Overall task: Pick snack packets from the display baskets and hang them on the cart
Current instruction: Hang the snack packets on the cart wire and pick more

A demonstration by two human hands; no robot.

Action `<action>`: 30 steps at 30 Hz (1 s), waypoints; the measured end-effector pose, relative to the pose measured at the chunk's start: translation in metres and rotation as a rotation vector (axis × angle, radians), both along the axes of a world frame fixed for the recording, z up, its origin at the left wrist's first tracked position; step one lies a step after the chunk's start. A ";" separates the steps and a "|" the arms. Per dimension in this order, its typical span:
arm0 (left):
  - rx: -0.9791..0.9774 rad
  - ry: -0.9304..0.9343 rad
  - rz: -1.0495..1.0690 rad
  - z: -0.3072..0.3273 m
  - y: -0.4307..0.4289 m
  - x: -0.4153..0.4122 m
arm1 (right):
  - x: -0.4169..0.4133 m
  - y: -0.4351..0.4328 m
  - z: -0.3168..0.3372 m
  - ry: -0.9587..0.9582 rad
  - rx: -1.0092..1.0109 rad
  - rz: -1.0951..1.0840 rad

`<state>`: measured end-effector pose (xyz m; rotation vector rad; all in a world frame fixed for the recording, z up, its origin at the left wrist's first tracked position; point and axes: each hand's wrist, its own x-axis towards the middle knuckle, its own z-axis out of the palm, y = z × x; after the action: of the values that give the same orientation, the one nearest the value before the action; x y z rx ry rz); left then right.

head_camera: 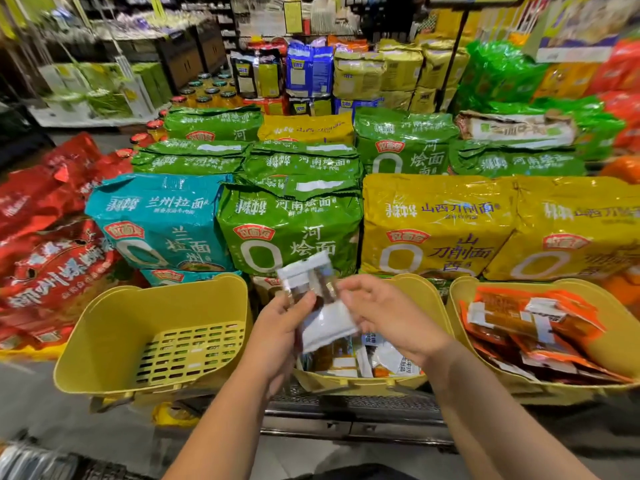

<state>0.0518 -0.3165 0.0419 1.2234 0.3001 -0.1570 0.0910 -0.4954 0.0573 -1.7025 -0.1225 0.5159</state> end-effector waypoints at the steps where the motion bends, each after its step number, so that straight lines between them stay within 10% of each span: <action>1: -0.004 0.000 0.049 -0.001 0.003 0.000 | 0.002 0.003 -0.004 0.006 -0.039 -0.005; 7: -0.028 0.024 0.209 -0.005 0.037 -0.006 | 0.039 -0.022 -0.042 -0.055 -0.989 0.249; 14: 0.015 0.068 0.244 -0.004 0.044 -0.021 | 0.049 0.024 -0.072 -0.162 -1.178 0.311; 24: 0.008 0.027 0.221 -0.001 0.046 -0.024 | 0.051 -0.022 -0.058 0.242 -0.346 0.067; 30: 0.041 0.020 0.209 0.001 0.038 -0.012 | 0.049 -0.068 -0.018 -0.210 -0.429 -0.244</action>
<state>0.0398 -0.2782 0.0426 1.2231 0.4484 0.0173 0.1396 -0.5635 0.0391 -2.1547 0.0506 0.1856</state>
